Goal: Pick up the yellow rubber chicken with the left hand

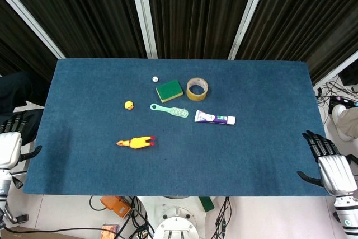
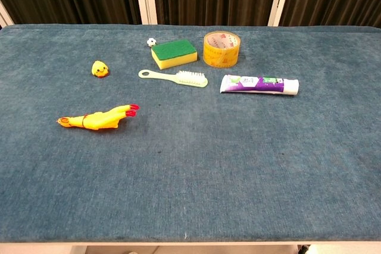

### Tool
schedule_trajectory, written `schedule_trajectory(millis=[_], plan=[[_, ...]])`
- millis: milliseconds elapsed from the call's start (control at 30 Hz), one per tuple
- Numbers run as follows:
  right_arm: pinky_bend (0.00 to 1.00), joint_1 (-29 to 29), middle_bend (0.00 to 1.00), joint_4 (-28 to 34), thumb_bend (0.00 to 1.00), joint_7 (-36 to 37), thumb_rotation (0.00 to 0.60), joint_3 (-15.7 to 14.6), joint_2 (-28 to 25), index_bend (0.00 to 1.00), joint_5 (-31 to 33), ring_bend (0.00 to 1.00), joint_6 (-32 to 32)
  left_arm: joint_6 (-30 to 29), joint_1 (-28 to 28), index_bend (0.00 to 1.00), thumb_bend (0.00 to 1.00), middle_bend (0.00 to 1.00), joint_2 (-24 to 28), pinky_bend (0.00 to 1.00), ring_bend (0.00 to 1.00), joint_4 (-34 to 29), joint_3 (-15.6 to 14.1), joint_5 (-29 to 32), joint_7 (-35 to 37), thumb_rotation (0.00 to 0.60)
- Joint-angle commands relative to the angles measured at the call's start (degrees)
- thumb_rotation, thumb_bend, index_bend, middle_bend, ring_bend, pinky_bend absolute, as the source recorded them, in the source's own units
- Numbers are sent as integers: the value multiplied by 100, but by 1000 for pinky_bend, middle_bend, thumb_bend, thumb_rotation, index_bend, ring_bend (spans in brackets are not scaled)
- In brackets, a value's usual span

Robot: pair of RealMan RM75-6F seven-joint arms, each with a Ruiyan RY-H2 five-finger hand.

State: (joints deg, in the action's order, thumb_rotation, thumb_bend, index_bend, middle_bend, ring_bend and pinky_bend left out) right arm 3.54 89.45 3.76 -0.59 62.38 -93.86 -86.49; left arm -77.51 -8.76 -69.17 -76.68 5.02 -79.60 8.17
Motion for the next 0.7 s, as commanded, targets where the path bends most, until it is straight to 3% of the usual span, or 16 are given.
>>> schedule_trajectory(millis=[33, 233, 533, 700], plan=[[193, 1, 126, 23, 213, -3, 600, 1, 14, 51, 20, 166, 17, 2, -8, 122, 193, 19, -24, 97, 0, -244, -49, -87, 71, 600], [193, 47, 126, 97, 213, -72, 600, 3, 16, 51, 62, 166, 127, 308, -316, 122, 191, 20, -249, 96, 0, -752, -290, -616, -236, 600], [192, 50, 126, 119, 213, -11, 600, 11, -17, 53, 140, 158, 175, 742, -909, 122, 191, 48, -1046, 96, 0, -881, -185, -849, -671, 600], [193, 62, 126, 128, 213, -43, 600, -1, -24, 53, 136, 158, 207, 1102, -1214, 122, 191, 73, -1388, 96, 20, -854, -73, -683, -866, 600]])
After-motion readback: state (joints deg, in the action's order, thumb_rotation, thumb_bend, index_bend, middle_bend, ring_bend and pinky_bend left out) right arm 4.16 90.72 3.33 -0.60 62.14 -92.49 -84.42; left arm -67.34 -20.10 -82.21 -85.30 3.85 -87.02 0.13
